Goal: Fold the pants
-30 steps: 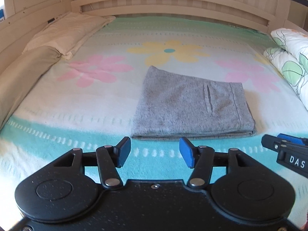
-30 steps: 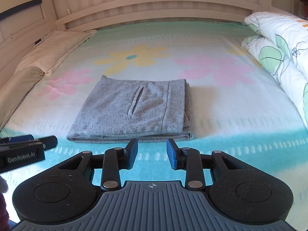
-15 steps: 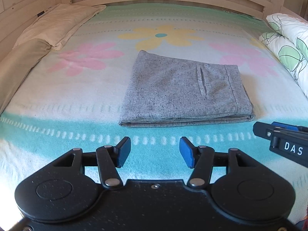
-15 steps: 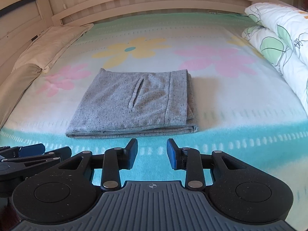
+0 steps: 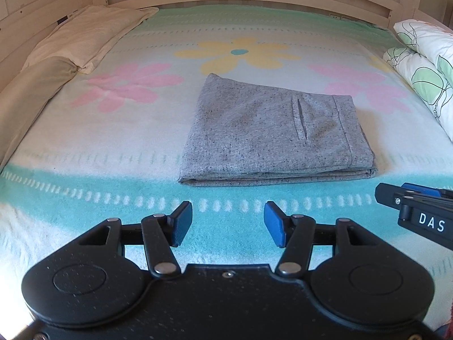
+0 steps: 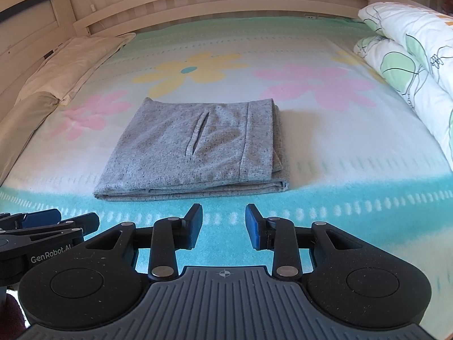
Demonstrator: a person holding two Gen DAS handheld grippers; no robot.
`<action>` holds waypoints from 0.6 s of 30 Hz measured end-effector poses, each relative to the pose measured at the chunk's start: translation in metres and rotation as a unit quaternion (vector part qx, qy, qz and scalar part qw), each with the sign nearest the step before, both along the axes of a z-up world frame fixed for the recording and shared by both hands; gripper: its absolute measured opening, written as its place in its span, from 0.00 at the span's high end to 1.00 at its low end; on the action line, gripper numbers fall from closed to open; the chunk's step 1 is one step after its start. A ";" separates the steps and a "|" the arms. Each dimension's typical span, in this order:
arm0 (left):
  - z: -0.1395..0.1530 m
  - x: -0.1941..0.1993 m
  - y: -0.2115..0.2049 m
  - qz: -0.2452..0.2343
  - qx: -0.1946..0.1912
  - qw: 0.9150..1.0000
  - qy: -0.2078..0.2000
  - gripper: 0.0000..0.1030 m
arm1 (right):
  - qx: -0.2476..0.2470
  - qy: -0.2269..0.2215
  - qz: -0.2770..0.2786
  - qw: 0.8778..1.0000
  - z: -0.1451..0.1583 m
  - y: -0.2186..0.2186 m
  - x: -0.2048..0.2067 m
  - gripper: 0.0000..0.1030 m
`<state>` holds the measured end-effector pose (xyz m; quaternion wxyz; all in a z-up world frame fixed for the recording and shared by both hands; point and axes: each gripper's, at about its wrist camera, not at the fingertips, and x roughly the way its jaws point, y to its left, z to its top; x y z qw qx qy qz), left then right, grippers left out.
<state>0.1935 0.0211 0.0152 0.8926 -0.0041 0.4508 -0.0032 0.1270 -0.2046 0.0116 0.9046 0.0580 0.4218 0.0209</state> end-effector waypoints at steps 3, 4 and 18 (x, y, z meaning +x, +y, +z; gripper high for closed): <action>-0.001 0.001 0.001 0.002 0.000 1.000 0.001 0.40 | 0.000 0.000 0.000 1.000 0.000 0.000 0.000 0.68; -0.001 0.002 0.001 0.003 0.000 1.000 0.001 0.40 | 0.000 0.000 0.000 1.000 0.000 0.000 0.000 0.68; -0.002 0.000 -0.003 -0.004 0.003 1.000 0.000 0.40 | -0.002 0.000 0.002 1.000 -0.001 0.000 0.000 0.68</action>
